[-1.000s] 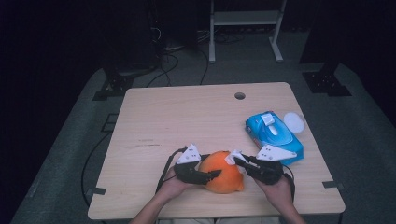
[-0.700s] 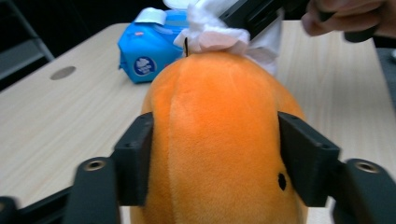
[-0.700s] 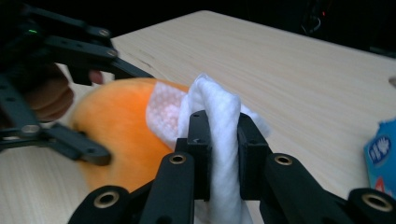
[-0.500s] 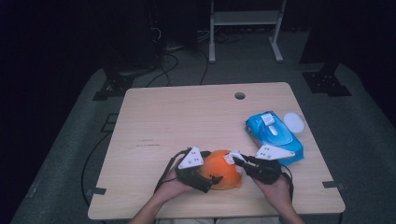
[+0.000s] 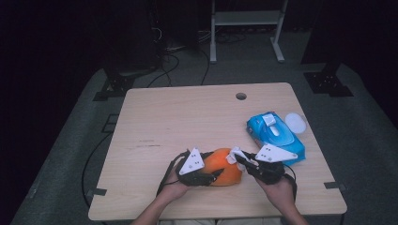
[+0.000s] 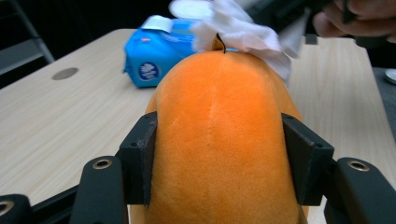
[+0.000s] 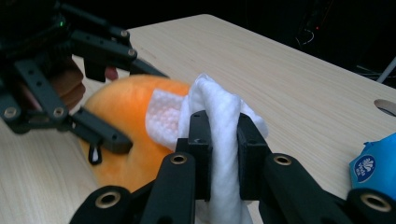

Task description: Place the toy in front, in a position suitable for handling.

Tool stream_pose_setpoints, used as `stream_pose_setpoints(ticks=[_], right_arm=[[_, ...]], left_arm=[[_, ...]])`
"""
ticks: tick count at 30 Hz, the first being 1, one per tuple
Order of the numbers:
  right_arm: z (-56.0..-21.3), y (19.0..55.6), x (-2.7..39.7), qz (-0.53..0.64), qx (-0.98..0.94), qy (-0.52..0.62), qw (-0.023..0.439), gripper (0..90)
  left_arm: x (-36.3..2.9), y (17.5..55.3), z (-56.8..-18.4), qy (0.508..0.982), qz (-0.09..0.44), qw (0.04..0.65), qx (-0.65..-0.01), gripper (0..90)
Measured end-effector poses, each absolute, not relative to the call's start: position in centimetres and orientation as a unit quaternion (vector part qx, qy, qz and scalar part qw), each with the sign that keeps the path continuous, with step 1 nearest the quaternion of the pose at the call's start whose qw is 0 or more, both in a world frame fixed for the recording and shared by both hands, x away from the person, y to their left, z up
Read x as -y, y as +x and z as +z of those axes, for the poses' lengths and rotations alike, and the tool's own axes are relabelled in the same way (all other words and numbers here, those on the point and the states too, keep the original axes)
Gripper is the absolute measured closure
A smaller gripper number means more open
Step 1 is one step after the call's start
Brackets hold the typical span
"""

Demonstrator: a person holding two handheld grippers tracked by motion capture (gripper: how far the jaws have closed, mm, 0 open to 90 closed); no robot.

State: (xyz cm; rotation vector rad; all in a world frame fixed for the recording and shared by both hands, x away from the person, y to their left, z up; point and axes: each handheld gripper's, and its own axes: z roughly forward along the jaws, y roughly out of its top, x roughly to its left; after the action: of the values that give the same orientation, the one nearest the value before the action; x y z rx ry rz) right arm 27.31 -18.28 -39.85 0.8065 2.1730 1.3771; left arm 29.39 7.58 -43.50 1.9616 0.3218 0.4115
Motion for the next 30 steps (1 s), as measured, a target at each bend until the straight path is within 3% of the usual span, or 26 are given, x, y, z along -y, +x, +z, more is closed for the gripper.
stream_pose_setpoints(ticks=[5, 17, 30], right_arm=[[-41.2, 28.4, 19.3, 0.498, -0.785, 0.318, 0.188, 78.8], [-40.8, 26.8, 18.1, 0.501, -0.795, 0.285, 0.19, 78.7], [-41.3, 28.0, 21.1, 0.499, -0.777, 0.337, 0.183, 78.7]], left_arm=[[-7.7, 29.4, -43.8, 0.823, 0.164, 0.526, -0.138, 35.5], [-8.3, 29.1, -44.2, 0.828, 0.162, 0.523, -0.121, 32.0], [-8.3, 29.3, -44.3, 0.825, 0.157, 0.528, -0.126, 30.4]])
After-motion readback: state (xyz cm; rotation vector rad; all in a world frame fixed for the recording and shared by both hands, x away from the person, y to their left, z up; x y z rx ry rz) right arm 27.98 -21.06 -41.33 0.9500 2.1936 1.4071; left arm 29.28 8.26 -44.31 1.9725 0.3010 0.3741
